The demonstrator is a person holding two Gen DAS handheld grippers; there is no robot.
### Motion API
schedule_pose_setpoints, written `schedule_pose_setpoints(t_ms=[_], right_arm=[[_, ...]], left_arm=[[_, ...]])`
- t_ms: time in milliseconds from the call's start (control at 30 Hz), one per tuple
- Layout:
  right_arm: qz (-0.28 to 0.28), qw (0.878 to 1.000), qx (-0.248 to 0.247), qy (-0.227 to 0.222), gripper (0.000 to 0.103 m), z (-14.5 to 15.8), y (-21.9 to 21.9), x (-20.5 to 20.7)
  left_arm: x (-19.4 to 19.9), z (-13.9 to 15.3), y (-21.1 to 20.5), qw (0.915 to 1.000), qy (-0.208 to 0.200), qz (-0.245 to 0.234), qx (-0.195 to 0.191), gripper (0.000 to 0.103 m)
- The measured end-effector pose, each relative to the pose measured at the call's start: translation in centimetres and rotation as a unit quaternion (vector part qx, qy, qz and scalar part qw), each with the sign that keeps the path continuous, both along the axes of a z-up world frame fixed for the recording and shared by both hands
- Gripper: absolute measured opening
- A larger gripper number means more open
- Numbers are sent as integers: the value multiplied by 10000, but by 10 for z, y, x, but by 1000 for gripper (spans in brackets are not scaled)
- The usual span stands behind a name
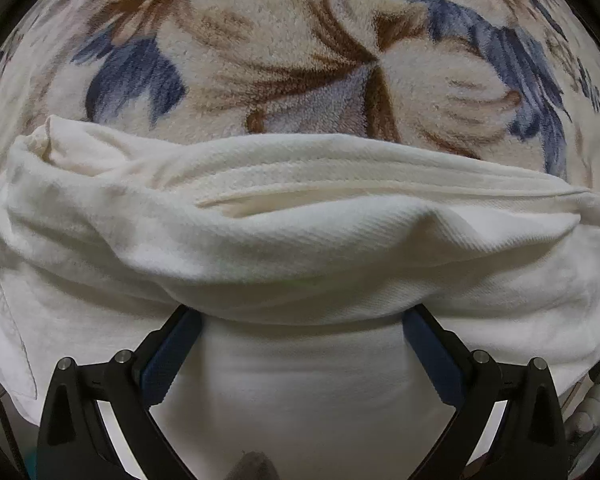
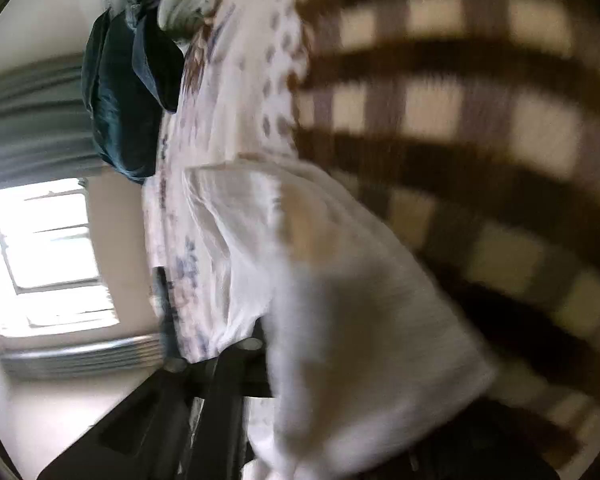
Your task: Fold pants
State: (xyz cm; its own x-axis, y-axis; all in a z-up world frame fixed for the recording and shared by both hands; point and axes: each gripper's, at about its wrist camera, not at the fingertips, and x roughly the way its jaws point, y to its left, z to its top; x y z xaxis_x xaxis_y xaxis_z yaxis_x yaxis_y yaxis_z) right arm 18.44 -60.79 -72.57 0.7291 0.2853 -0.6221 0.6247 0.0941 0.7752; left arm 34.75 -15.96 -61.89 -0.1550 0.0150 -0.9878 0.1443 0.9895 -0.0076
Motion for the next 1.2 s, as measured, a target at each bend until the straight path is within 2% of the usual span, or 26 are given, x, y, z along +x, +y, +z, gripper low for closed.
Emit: schedule_pose_setpoints(t_ms=[67, 167, 233, 300, 333, 400, 533, 700, 767, 900, 933, 967, 1067, 1200], right_arm=[[-466, 9989, 49, 71, 5, -4, -7, -12], [-519, 9973, 453, -254, 7, -19, -10, -6], [-266, 9966, 546, -550, 14, -17, -5, 4], [162, 9970, 485, -582, 20, -14, 3, 21], [245, 9975, 390, -534, 18, -13, 5, 26], [45, 9987, 343, -374, 11, -16, 7, 28], [-15, 9992, -251, -311, 9, 17, 21, 28], [210, 9952, -864, -413, 6, 85, 58, 41], [397, 9908, -1204, -477, 6, 121, 88, 50], [770, 9820, -1648, -516, 6, 161, 152, 62], [880, 9793, -1751, -514, 6, 168, 173, 66], [1038, 9757, -1869, -487, 6, 175, 200, 84], [1481, 9649, -2138, -365, 5, 177, 268, 113], [2237, 9322, -2846, -19, 5, 161, 382, 135]], left_arm=[[6, -5, 0, 10000, 92, 16, -15, 103], [9, -9, -2, 9999, 141, 47, 28, 103], [9, -11, -5, 9999, 113, 62, 106, 103], [9, -9, -8, 9998, 77, 87, 152, 103], [8, -7, -11, 9998, 50, 102, 146, 103], [5, 3, -15, 9999, -33, 129, 75, 103], [3, 25, -8, 9991, -144, 356, -189, 103], [3, 58, 26, 9952, -396, 689, -579, 103], [0, 77, 44, 9936, -593, 743, -609, 103], [-12, 107, 97, 9893, -888, 955, -653, 103], [-14, 106, 113, 9887, -927, 997, -630, 103], [-18, 110, 129, 9881, -958, 1055, -586, 103], [-32, 111, 181, 9862, -1073, 1218, -331, 103], [-54, 105, 244, 9842, -1146, 1334, 192, 103]])
